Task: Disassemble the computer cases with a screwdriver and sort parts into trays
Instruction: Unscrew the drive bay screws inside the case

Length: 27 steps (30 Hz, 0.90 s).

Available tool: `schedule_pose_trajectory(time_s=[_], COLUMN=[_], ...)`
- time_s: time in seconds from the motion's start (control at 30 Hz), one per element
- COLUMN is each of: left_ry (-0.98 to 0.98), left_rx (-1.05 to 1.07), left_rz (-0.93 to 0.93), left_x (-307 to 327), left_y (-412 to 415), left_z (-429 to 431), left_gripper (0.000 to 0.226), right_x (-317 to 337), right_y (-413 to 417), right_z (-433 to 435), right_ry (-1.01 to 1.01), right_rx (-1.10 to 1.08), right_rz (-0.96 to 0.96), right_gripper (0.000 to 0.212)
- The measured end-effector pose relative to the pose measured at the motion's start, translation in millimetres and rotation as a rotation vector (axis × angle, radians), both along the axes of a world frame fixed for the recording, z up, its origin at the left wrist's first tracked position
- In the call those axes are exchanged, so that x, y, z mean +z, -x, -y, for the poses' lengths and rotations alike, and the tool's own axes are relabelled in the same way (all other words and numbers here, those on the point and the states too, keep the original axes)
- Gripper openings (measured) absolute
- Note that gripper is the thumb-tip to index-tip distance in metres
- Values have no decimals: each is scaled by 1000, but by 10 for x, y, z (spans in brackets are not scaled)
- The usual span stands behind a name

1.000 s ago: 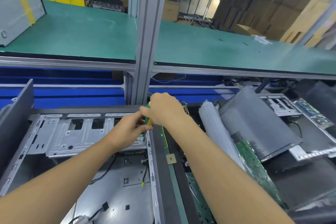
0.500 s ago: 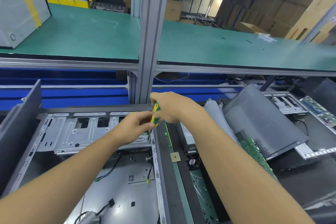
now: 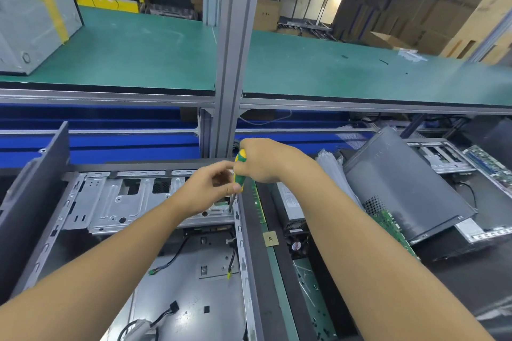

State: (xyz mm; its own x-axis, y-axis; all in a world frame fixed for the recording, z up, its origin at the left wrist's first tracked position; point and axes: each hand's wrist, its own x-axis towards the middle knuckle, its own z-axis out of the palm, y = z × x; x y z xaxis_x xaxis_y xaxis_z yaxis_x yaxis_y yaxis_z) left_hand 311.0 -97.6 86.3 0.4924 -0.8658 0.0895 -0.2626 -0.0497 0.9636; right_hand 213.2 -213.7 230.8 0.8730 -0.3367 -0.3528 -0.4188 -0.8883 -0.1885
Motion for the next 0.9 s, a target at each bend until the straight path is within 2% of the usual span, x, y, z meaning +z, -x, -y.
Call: schedule_pose_trajectory(time_s=[0.07,0.17,0.27,0.33,0.43,0.53,0.6,0.73,0.8,0.83,0.9], left_ry=[8,-5,-30,-80,-80,-14,-5,-19,-48,-73,-130], left_rx=[-42,-25,38,77,95,-6,-58,-18,41,62,76], left_rz=[-64,-26,4,76,133,67,-6,-39,9,30,66], left_x=[35,46,6,-22,-16,31,47,66,55,47,31], left_y=[-19,-13,0,13,31,-5,-19,-13,-6,-4,7], left_z=[-34,-24,20,53,86,33,-20,-32,3,23,64], left_gripper=[24,18,16,21,31,35,30,23,19,18,28], right_x=[-6,-10,-26,-76,-164,-141,-82,-39,-78,-105,-143], right_y=[-1,2,-24,-62,-99,-103,-105,-108,-96,-95,-97], right_z=[10,-13,-50,-77,-97,-76,-60,-78,-108,-119,-148], right_ry=[-17,-56,-40,53,144,83,50,-19,-37,-34,32], right_rx=[34,52,-46,-123,-118,-6,75,105,53,15,-118], right_rz=[-15,-7,16,30,103,92,41,-17,30,54,93], right_gripper=[18,22,52,62,44,19,9,18,11,24,61])
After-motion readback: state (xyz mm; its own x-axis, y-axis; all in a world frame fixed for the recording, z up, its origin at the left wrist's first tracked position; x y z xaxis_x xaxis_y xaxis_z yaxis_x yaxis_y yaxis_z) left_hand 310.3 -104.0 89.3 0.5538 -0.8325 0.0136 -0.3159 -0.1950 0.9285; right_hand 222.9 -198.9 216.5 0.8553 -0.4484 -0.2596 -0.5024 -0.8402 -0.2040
